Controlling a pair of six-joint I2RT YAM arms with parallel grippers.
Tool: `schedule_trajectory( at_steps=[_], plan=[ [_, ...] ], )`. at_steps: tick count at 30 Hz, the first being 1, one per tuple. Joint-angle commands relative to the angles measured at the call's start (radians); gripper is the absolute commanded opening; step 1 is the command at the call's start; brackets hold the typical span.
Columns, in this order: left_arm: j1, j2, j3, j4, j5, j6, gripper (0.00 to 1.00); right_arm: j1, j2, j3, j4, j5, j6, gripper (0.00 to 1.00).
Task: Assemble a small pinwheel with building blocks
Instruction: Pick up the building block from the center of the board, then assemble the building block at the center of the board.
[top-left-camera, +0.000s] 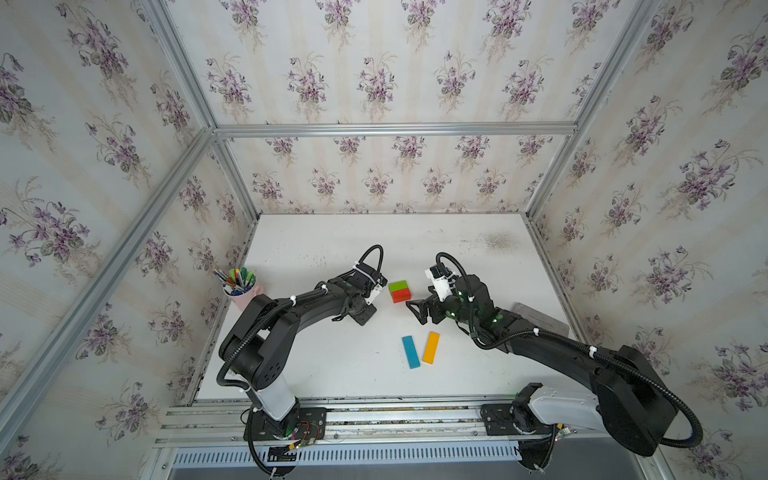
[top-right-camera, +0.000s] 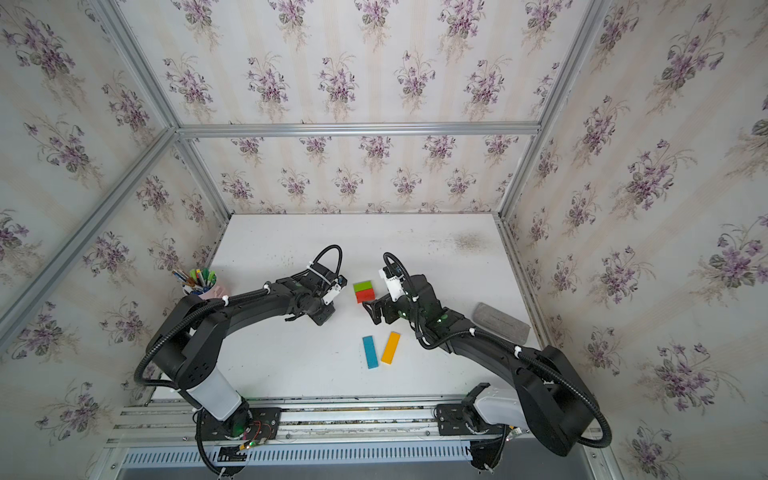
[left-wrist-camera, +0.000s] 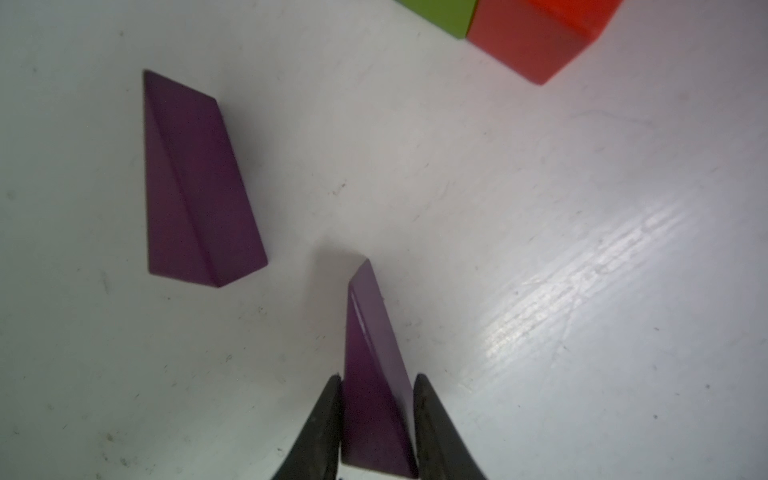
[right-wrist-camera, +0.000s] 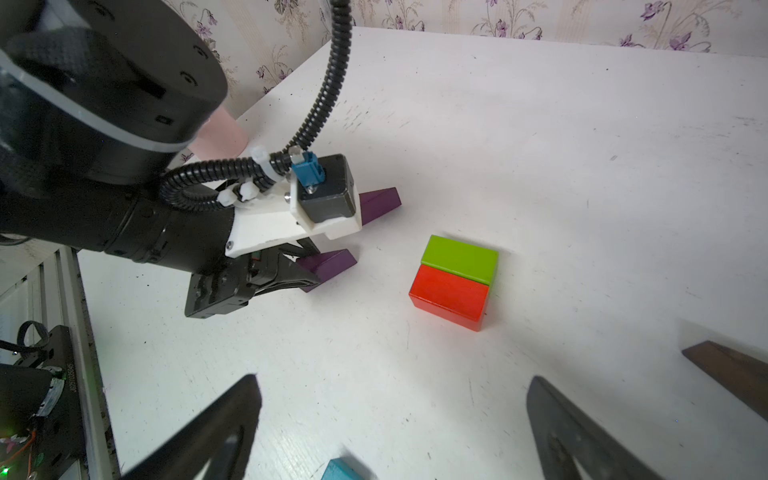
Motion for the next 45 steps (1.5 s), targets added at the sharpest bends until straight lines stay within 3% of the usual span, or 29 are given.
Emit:
schedule_trajectory(
  at_steps=[1,17,45],
  plan=[
    [0.000,0.006,0.011,-0.016,0.016,-0.002,0.28,0.000,-0.004,0.005,0.013,-0.009,-0.012,1.00],
    [-0.014,0.020,0.071,-0.070,0.073,0.005,0.15,0.000,0.000,0.005,0.016,-0.013,-0.009,1.00],
    [-0.078,0.249,0.375,-0.144,0.086,-0.040,0.12,-0.001,-0.010,0.006,0.008,-0.011,-0.011,1.00]
  ],
)
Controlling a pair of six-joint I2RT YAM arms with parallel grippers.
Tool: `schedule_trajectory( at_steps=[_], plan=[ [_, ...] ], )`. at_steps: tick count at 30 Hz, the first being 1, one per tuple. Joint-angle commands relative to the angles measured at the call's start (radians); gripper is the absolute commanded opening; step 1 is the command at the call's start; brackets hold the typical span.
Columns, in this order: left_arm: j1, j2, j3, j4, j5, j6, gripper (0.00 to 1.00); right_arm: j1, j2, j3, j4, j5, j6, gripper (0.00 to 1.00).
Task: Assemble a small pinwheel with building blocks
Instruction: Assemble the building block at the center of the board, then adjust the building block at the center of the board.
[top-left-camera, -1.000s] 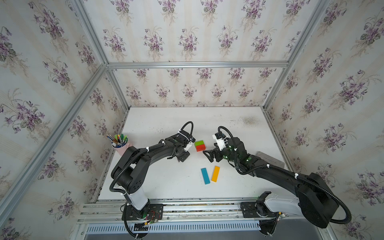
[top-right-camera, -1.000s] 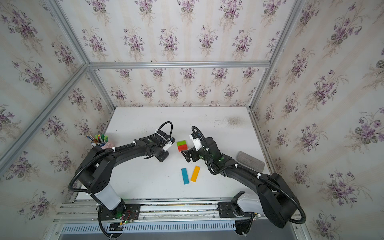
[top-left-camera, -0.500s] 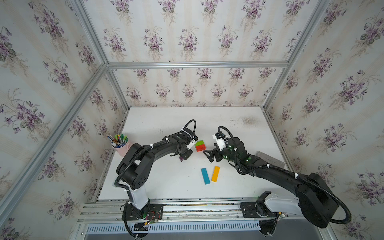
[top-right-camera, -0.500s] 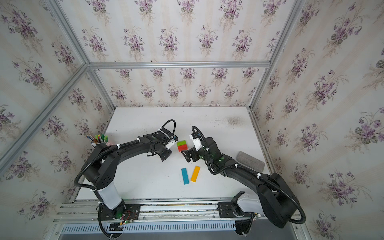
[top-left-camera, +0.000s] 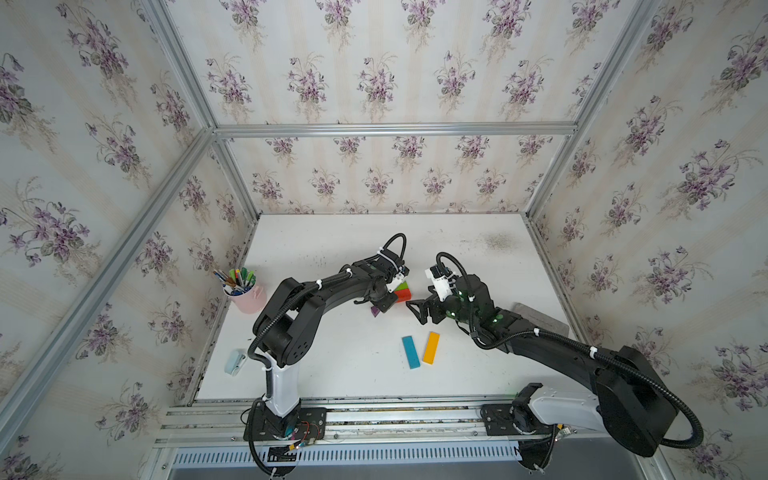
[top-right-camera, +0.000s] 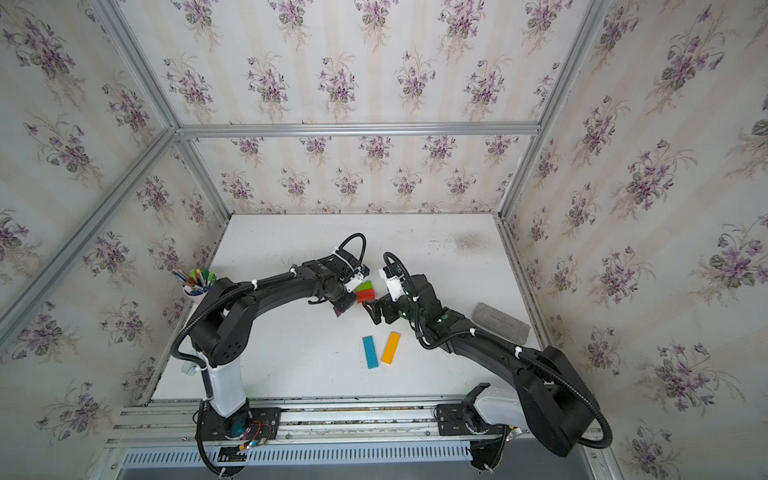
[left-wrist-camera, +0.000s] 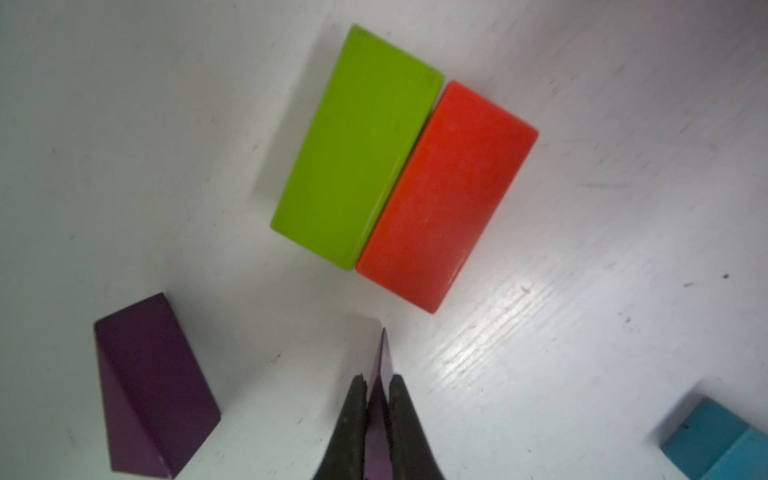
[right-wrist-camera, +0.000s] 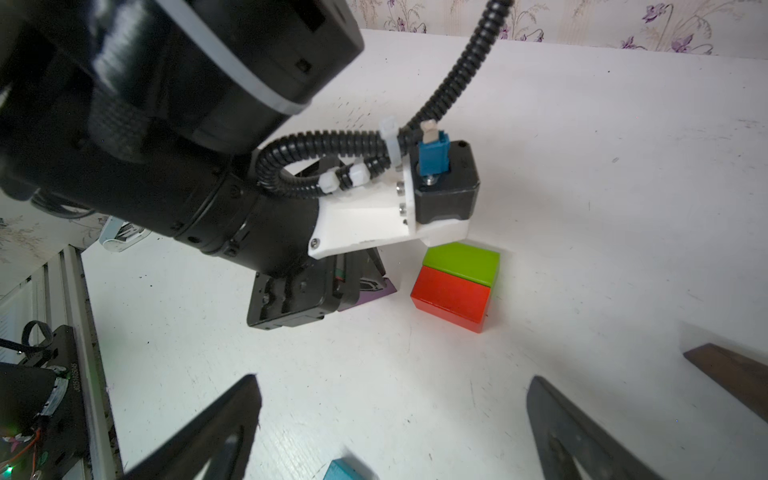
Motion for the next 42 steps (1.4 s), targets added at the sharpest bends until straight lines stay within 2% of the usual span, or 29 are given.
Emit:
schedule_trajectory(
  at_steps=[1,9,23,28,34,42],
  plan=[
    [-0.007,0.027,0.041,-0.030,0.006,-0.005,0.12,0.001,-0.009,0.002,0.009,-0.006,-0.012,1.00],
    [-0.007,0.031,0.041,-0.045,-0.004,-0.015,0.13,-0.001,-0.010,0.003,0.010,-0.009,-0.012,1.00],
    [-0.009,-0.007,0.054,-0.036,-0.005,-0.003,0.29,-0.001,-0.008,0.002,0.010,-0.011,-0.012,1.00],
    [-0.004,-0.090,0.052,-0.033,0.004,0.019,0.31,-0.001,-0.011,0.002,0.009,-0.012,-0.011,1.00],
    [0.090,-0.167,0.049,-0.031,0.027,0.108,0.32,-0.001,-0.022,-0.003,0.013,-0.010,-0.009,1.00],
    [0.235,-0.157,0.007,-0.034,0.048,0.273,0.33,-0.001,-0.018,-0.004,0.019,-0.020,-0.016,1.00]
  ],
)
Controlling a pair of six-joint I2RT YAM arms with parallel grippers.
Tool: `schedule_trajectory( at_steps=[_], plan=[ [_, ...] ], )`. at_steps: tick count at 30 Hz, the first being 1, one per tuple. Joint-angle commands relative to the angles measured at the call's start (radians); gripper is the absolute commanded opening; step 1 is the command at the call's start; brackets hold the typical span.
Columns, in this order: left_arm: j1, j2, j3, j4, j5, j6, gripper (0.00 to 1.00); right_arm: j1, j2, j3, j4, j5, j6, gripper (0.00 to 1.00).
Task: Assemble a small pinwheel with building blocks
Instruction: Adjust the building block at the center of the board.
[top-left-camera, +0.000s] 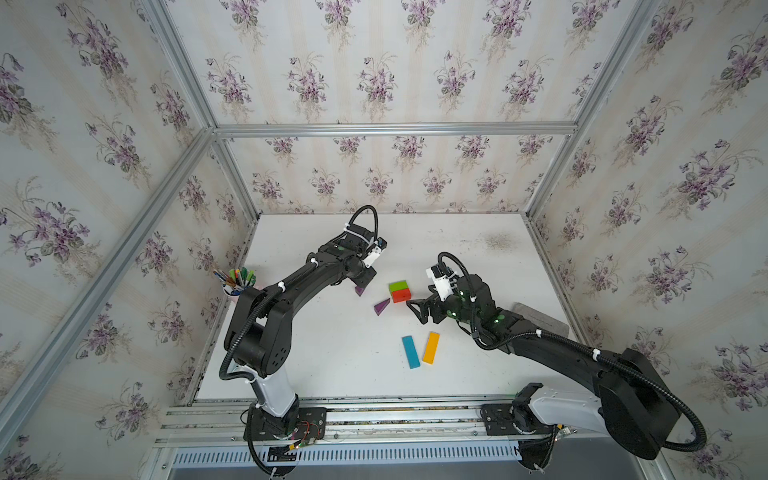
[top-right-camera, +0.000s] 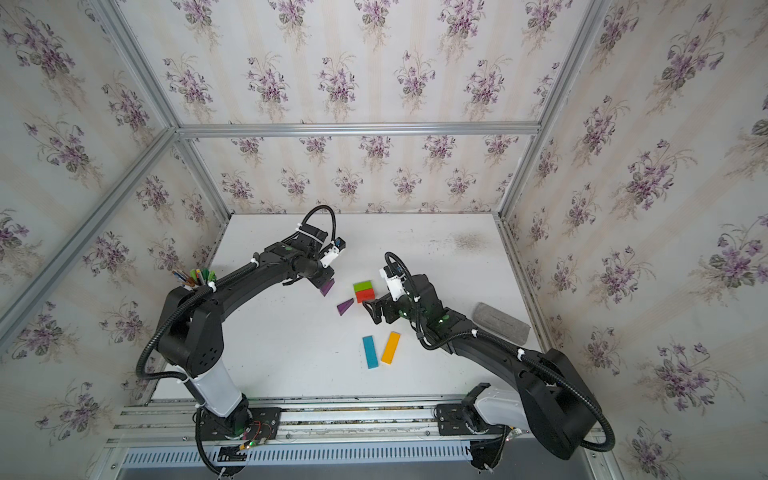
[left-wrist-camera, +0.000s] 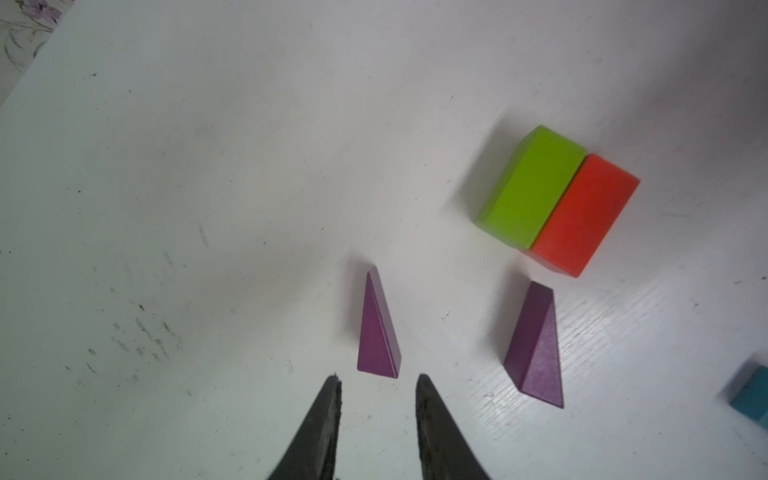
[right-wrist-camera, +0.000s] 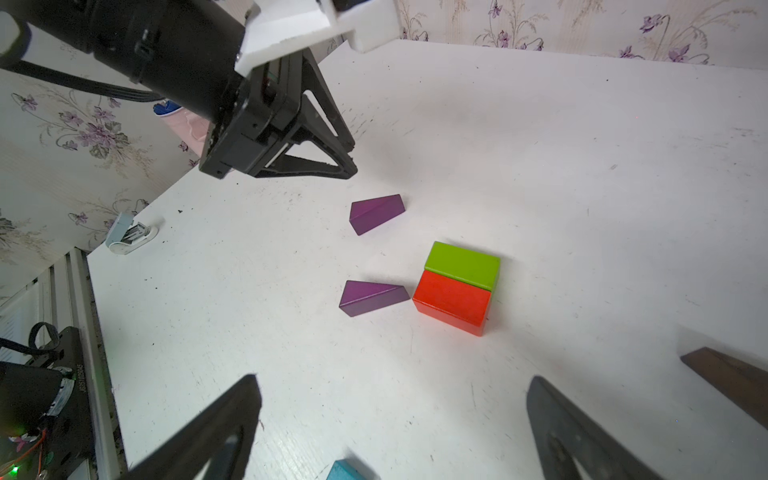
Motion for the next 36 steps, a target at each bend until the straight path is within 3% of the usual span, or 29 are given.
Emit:
schedule_trajectory(
  at_steps=[1,12,23,36],
  plan=[
    [0.026,0.012,-0.011,-0.010,0.032,0.097,0.33,0.000,-0.002,-0.005,0.024,-0.018,-0.016,1.00],
    [0.042,0.084,0.019,-0.019,0.059,0.205,0.36,0.000,-0.006,-0.011,0.032,-0.027,-0.016,1.00],
    [0.034,0.139,0.039,-0.022,0.031,0.135,0.40,-0.001,0.007,-0.008,0.031,-0.026,-0.017,1.00],
    [0.028,0.178,0.049,-0.023,0.002,0.085,0.39,0.000,0.013,-0.007,0.032,-0.026,-0.019,1.00]
  ],
)
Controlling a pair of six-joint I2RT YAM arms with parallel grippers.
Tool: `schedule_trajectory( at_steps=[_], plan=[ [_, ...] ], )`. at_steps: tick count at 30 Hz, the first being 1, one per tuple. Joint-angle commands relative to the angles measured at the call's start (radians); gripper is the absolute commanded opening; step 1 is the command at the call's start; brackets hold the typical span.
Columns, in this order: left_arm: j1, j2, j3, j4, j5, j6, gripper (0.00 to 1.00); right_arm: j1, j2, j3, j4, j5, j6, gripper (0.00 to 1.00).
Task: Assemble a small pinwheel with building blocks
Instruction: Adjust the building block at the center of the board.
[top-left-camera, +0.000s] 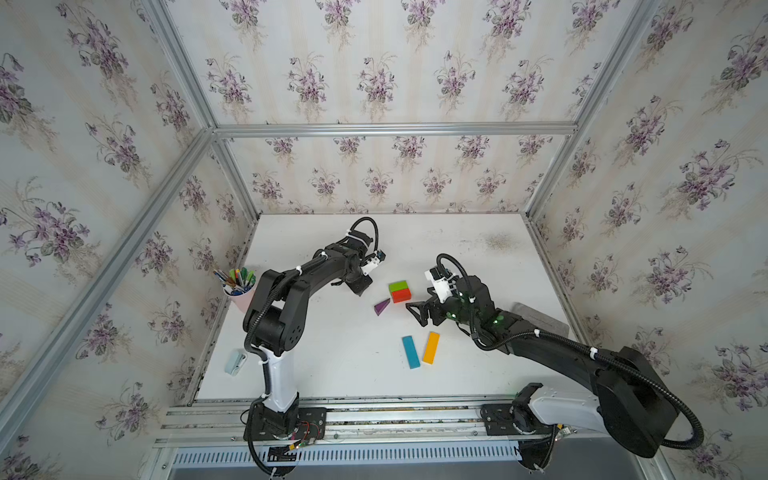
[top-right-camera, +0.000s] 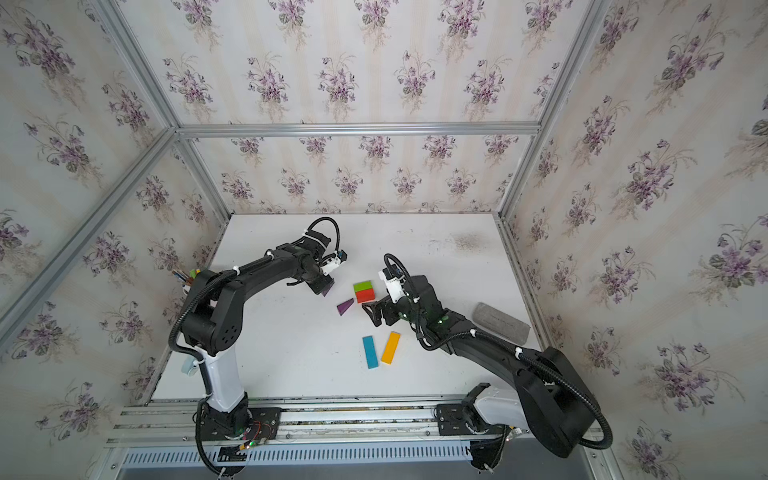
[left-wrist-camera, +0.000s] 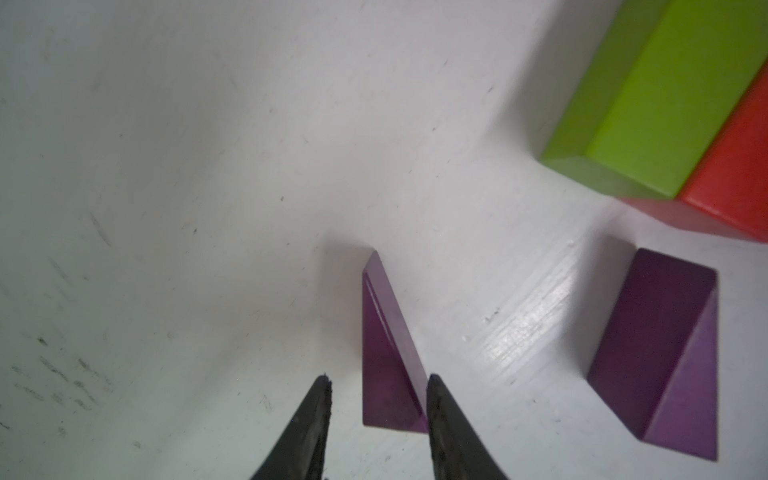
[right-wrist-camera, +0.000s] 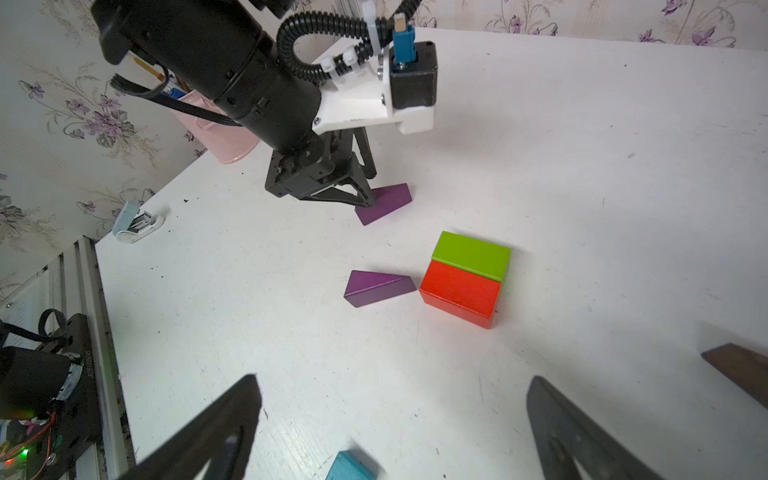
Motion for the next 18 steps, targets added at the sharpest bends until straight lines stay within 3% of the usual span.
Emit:
schedule_trajectory(
  at_steps=[1,18],
  plan=[
    [-0.003,0.004,0.012,-0.003,-0.001,-0.012,0.39,0.000,0.003,0.005,0.023,-0.001,-0.016,1.00],
    [-0.020,0.033,0.028,-0.014,-0.035,0.003,0.34,0.000,-0.006,0.006,0.019,-0.002,-0.016,1.00]
  ],
)
